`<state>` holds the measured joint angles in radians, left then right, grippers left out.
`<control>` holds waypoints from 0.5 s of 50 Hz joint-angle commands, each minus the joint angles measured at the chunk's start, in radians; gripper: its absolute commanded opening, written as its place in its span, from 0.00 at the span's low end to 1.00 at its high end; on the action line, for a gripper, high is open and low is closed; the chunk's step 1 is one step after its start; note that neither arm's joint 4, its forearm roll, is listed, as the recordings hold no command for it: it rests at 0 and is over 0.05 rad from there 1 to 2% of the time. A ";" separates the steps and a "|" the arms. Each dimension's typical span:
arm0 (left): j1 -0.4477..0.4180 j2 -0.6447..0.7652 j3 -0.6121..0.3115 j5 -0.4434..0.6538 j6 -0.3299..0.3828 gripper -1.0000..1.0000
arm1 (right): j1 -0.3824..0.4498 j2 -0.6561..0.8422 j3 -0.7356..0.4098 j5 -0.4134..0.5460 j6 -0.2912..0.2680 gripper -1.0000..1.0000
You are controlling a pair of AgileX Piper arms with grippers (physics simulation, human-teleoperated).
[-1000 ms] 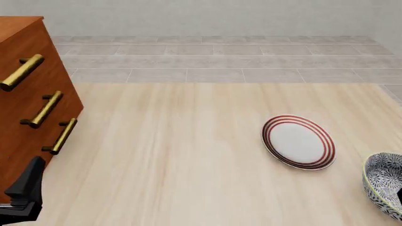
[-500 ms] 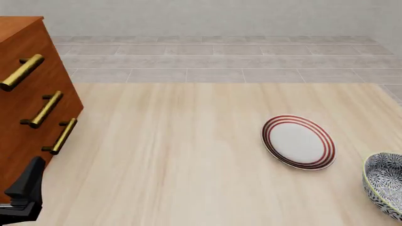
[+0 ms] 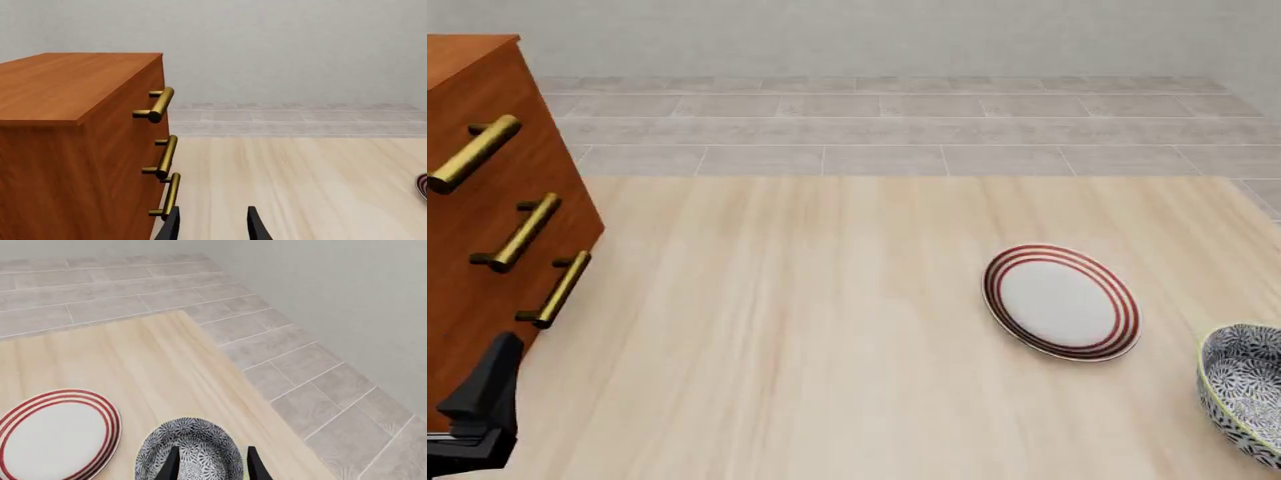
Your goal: Put the bowl on top of the cabinet.
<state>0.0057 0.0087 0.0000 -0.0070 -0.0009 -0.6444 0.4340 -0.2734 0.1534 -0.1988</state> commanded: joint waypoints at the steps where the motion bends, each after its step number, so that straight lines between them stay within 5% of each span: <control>1: 0.000 0.004 0.000 -0.003 0.000 1.00 | -0.030 0.112 -0.006 -0.079 -0.037 1.00; 25: 0.000 -0.003 0.000 0.004 0.001 1.00 | -0.063 0.236 -0.012 -0.105 -0.114 1.00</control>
<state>0.0055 0.0065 0.0000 -0.0049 -0.0010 -0.6944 0.6113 -0.2846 0.0669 -0.2764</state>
